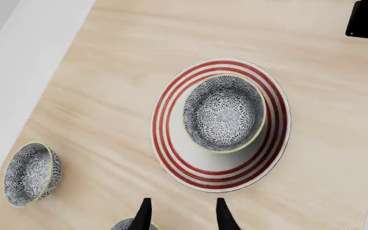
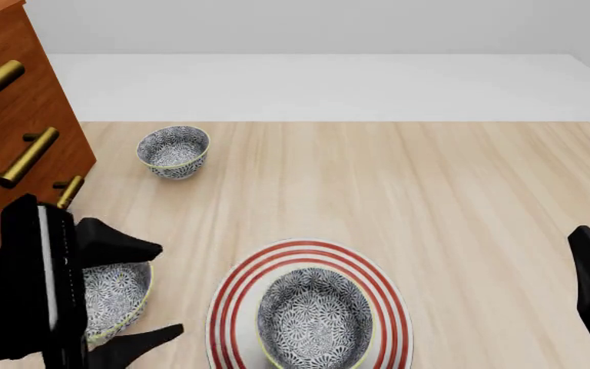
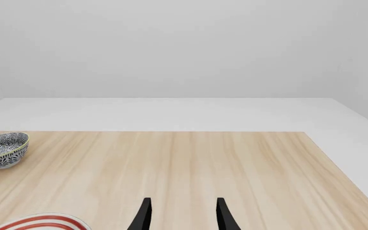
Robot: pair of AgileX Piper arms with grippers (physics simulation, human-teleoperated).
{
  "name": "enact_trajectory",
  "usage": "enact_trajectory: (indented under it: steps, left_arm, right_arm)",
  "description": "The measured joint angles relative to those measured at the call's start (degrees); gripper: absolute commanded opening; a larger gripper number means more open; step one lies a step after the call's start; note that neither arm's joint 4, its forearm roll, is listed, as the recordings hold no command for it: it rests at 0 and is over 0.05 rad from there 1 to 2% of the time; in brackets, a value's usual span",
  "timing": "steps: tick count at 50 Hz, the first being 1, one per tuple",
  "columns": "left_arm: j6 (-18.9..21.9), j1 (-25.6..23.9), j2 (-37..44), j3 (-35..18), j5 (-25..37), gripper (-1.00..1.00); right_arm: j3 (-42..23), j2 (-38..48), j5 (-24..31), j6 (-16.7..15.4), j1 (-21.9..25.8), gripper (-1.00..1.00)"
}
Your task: Pick up the bowl and put it in the middle on the plate.
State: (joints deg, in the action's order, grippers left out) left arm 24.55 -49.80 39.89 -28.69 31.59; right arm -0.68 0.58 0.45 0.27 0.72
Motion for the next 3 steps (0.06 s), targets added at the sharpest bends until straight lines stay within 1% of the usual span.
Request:
enact_trajectory:
  steps: [3]
  left_arm:
    - [-1.37,2.31,-4.64,0.45,3.27,1.0]
  right_arm:
    - [0.0,0.0,0.0,0.0,0.0,1.0]
